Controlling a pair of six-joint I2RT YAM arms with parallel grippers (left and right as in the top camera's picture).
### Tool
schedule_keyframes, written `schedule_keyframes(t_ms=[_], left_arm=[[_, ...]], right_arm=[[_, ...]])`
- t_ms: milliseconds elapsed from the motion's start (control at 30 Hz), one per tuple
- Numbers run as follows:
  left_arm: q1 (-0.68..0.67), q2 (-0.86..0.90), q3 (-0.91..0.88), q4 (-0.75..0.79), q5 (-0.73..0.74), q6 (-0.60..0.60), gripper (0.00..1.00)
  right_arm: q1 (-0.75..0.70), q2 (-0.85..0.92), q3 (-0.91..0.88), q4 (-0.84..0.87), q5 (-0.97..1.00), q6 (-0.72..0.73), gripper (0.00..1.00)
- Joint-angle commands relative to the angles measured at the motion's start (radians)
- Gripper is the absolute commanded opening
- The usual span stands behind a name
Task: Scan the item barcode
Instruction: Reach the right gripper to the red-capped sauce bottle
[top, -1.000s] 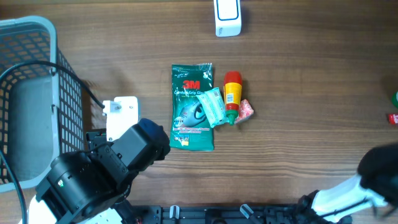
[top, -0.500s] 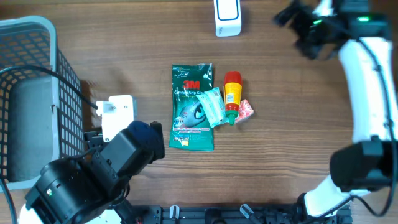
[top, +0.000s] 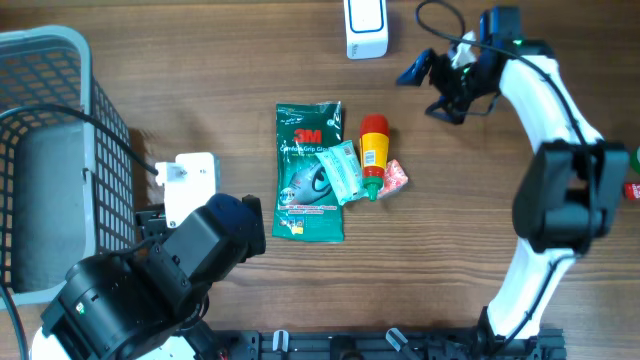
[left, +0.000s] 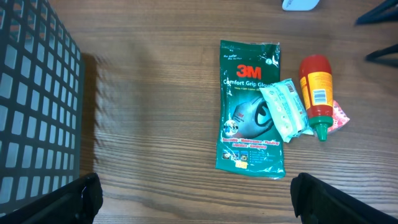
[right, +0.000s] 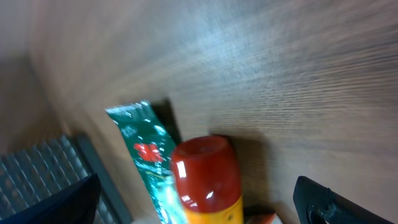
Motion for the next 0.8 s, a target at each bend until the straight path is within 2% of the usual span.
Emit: schedule_keyframes(t_ms=[0, 100, 267, 367, 567, 667, 767], left_arm=[[0.002, -0.002, 0.003, 0.002, -0.002, -0.013, 1.0], [0.002, -0.002, 0.003, 0.002, -0.002, -0.013, 1.0], [0.002, -0.002, 0.003, 0.002, -0.002, -0.013, 1.0], [0.002, -0.002, 0.003, 0.002, -0.002, -0.013, 1.0], [0.002, -0.002, 0.003, 0.002, -0.002, -0.013, 1.0], [0.002, -0.002, 0.003, 0.002, -0.003, -0.013, 1.0], [0.002, -0.002, 0.003, 0.002, -0.002, -0.013, 1.0]], right_arm=[[0.019, 0.106, -0.013, 0.001, -0.253, -0.159, 0.99], [0.025, 0.153, -0.014, -0.019, -0.331, -0.221, 0.99], [0.025, 0.163, -0.095, -0.011, -0.325, -0.222, 1.0], [0.026, 0.163, -0.171, 0.059, -0.36, -0.216, 1.0], [0.031, 0.163, -0.377, 0.426, -0.366, 0.026, 0.99], [0.047, 0.163, -0.438, 0.519, -0.323, 0.062, 0.97], [0.063, 0.163, -0.455, 0.512, -0.216, 0.072, 0.89]])
